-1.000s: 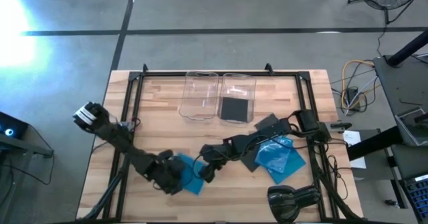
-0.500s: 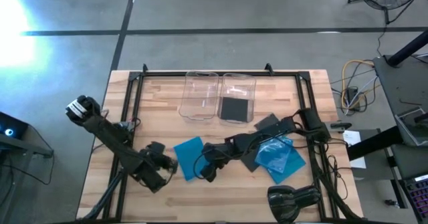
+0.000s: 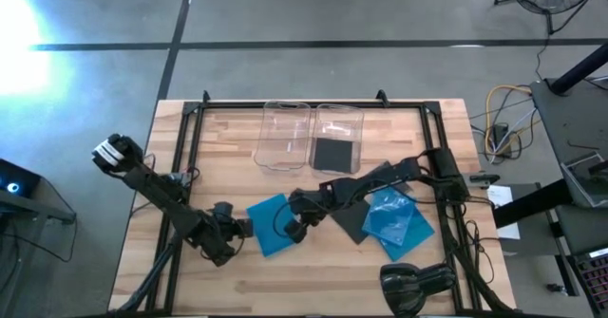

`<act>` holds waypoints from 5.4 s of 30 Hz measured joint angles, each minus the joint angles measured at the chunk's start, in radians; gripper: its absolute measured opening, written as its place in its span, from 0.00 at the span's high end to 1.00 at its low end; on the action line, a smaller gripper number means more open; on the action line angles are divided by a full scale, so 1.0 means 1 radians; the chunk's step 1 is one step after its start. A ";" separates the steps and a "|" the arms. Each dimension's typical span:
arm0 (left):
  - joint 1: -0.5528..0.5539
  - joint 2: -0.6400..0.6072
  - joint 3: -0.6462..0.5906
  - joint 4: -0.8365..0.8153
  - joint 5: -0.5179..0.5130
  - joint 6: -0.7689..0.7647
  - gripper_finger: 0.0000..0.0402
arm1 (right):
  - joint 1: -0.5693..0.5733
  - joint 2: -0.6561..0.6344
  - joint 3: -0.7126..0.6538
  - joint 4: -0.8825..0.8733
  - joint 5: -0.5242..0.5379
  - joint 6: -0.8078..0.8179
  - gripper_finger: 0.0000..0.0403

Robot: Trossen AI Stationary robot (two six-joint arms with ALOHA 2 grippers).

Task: Pick & place jewel cases by type
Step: Put the left blue CD case into the left transparent bin, then put the left black CD case into the right transparent bin

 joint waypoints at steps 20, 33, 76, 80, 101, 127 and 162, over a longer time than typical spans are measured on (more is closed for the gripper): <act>0.100 0.101 -0.064 0.229 -0.068 0.006 0.66 | 0.026 0.083 -0.013 0.028 -0.189 -0.016 0.30; 0.118 0.042 -0.061 0.696 -0.221 0.399 0.66 | 0.044 0.092 -0.013 0.004 -0.184 -0.136 0.31; 0.740 -0.491 0.281 -0.073 -0.037 1.046 1.00 | 0.150 -0.439 -0.189 -0.165 0.409 -0.209 0.37; 1.092 -0.468 0.280 -0.076 0.324 1.183 1.00 | 0.129 -0.444 -0.196 -0.165 0.408 -0.210 0.38; 1.361 -0.010 0.279 0.190 0.749 1.453 0.92 | -0.044 -0.443 -0.241 -0.173 0.225 -0.155 0.39; 0.673 -0.428 0.268 -0.132 0.312 1.490 0.68 | 0.072 -0.419 -0.329 -0.443 0.277 -0.045 0.40; 0.089 0.127 0.233 0.164 -0.118 0.679 0.68 | 0.096 -0.088 -0.042 -0.100 0.006 0.007 0.44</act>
